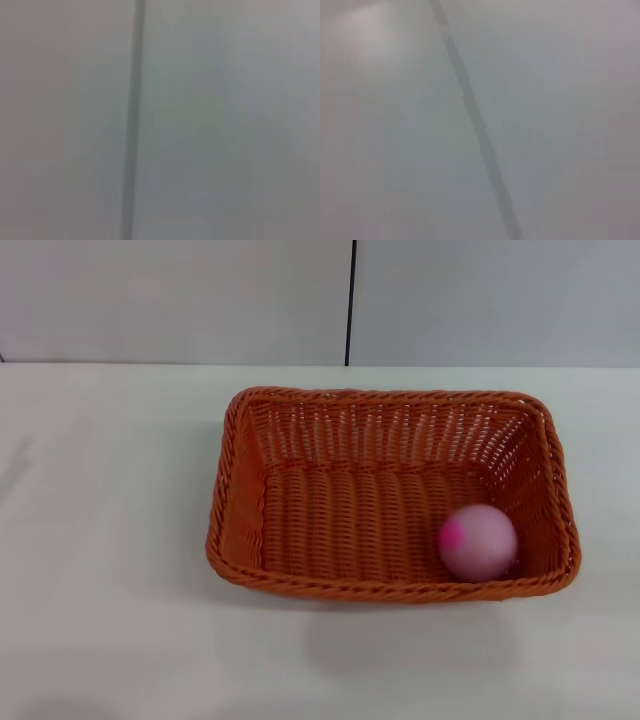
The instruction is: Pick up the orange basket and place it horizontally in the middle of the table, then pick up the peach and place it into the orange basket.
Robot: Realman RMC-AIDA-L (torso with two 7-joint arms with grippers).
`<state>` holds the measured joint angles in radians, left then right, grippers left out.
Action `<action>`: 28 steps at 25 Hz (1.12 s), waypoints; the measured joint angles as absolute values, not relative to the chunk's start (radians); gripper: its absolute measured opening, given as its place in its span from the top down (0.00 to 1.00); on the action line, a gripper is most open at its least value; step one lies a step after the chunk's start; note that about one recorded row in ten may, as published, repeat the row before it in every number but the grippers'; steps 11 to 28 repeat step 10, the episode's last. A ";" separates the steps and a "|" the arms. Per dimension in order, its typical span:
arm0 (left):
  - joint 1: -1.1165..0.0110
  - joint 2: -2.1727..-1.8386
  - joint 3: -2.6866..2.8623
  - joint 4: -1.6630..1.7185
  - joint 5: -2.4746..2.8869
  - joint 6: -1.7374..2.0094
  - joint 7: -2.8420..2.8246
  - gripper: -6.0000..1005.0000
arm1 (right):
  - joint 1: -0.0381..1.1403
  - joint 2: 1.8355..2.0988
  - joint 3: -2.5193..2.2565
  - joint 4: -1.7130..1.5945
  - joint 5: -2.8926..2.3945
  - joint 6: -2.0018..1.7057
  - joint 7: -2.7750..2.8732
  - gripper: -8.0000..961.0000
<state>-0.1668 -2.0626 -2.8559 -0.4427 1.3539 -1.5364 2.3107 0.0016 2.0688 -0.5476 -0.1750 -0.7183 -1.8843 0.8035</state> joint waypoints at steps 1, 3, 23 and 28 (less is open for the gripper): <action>-0.160 -2.063 -2.872 -0.424 1.343 -1.531 2.329 0.19 | 0.002 2.069 -0.548 -0.175 -0.718 -1.884 0.804 0.44; -0.144 -2.063 -2.882 -0.385 1.296 -1.515 2.366 0.19 | 0.014 2.074 -0.496 -0.127 -0.717 -1.862 0.741 0.44; -0.133 -2.066 -2.885 -0.242 1.155 -1.462 2.497 0.19 | 0.092 2.078 -0.397 -0.008 -0.719 -1.775 0.558 0.44; -0.133 -2.066 -2.885 -0.242 1.155 -1.462 2.497 0.19 | 0.092 2.078 -0.397 -0.008 -0.719 -1.775 0.558 0.44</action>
